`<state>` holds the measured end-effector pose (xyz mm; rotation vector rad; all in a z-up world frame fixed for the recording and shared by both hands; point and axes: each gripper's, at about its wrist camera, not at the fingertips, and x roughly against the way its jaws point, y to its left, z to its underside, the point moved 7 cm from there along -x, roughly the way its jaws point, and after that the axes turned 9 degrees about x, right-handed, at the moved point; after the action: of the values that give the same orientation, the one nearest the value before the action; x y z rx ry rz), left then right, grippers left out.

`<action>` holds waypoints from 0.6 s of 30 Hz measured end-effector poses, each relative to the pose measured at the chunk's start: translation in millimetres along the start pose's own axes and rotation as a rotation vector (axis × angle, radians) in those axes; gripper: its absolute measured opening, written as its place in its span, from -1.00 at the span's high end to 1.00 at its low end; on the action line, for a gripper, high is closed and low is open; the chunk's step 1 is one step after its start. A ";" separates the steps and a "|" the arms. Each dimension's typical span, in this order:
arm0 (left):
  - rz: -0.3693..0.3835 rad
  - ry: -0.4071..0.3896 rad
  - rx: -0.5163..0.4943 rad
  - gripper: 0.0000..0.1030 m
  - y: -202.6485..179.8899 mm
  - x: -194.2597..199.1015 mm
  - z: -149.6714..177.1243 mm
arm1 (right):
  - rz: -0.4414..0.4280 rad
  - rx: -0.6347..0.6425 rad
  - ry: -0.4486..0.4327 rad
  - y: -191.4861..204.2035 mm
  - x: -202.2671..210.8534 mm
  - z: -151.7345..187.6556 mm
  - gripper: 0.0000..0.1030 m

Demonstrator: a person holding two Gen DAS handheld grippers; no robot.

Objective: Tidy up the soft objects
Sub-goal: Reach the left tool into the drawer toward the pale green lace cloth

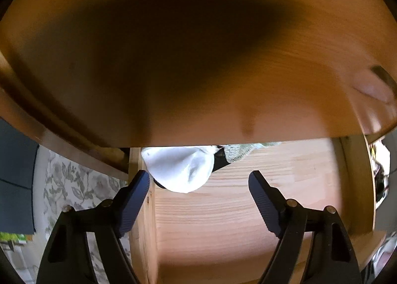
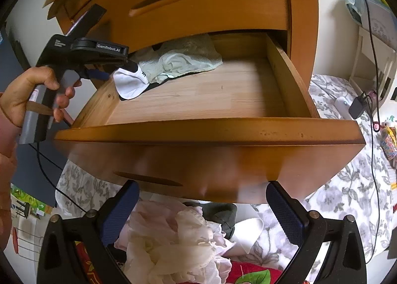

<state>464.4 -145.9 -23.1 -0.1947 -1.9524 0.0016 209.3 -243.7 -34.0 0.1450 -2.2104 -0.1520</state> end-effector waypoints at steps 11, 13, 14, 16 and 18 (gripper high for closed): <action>-0.016 0.009 0.099 -0.37 8.5 -5.7 -8.2 | -0.017 -0.009 -0.016 -2.3 6.4 0.6 -1.00; -0.009 0.011 0.110 -0.35 7.8 -5.5 -8.3 | -0.018 -0.012 -0.020 -3.4 8.6 0.9 -1.00; -0.004 0.010 0.116 -0.34 7.7 -5.1 -8.8 | -0.019 -0.013 -0.022 -3.9 9.8 0.7 -1.00; -0.002 0.004 0.126 -0.34 5.8 -6.6 -7.0 | -0.020 -0.013 -0.027 -4.0 11.8 0.5 -1.00; 0.006 0.006 0.142 -0.34 5.5 -8.8 -6.0 | -0.024 -0.014 -0.028 -4.7 14.0 1.3 -1.00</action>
<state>473.9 -142.3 -29.5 -0.1067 -1.9375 0.1427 200.1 -250.5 -24.6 0.1620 -2.2360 -0.1840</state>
